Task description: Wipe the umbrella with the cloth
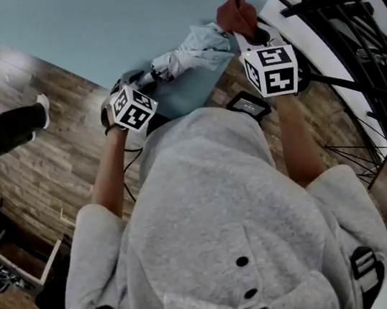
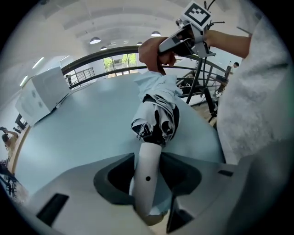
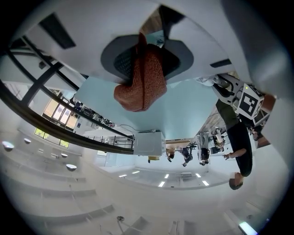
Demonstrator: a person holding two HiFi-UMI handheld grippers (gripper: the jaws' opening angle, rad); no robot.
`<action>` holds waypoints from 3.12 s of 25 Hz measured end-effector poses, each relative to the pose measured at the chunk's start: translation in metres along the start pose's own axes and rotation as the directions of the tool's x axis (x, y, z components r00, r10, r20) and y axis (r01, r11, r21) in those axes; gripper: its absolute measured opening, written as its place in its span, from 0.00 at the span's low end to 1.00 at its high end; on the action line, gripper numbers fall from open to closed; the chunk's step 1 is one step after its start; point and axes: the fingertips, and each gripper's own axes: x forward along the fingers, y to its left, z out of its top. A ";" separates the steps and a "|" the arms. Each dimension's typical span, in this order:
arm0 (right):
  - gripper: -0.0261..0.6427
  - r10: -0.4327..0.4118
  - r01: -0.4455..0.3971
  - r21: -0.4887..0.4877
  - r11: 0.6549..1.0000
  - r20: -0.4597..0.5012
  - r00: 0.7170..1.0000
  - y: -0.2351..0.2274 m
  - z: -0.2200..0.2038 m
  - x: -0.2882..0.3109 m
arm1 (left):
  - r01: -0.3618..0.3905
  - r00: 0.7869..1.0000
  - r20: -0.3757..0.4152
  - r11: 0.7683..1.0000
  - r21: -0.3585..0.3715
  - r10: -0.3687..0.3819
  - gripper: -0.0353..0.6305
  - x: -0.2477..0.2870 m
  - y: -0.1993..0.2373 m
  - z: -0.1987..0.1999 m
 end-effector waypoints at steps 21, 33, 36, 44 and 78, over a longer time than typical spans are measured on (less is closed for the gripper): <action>0.15 -0.015 0.024 0.078 0.997 -0.117 0.993 -0.006 -0.042 0.070 | -0.068 0.997 0.029 0.972 -0.224 0.077 0.31 0.013 0.043 0.018; 0.15 0.056 -0.045 0.064 0.997 -0.190 0.980 0.036 -0.057 0.096 | -0.038 0.997 0.063 0.973 -0.226 0.053 0.31 0.010 0.043 0.020; 0.15 0.079 -0.070 0.049 0.996 -0.199 0.977 0.048 -0.059 0.099 | -0.033 0.997 0.066 0.972 -0.231 0.049 0.31 0.010 0.042 0.018; 0.15 0.136 -0.131 0.039 0.991 -0.215 0.967 0.072 -0.060 0.101 | -0.035 0.995 0.078 0.971 -0.235 0.054 0.30 0.010 0.042 0.020; 0.15 0.561 -0.555 0.093 0.826 -0.225 0.797 0.187 -0.048 0.087 | -0.022 0.995 0.093 0.975 -0.221 0.044 0.30 0.012 0.038 0.025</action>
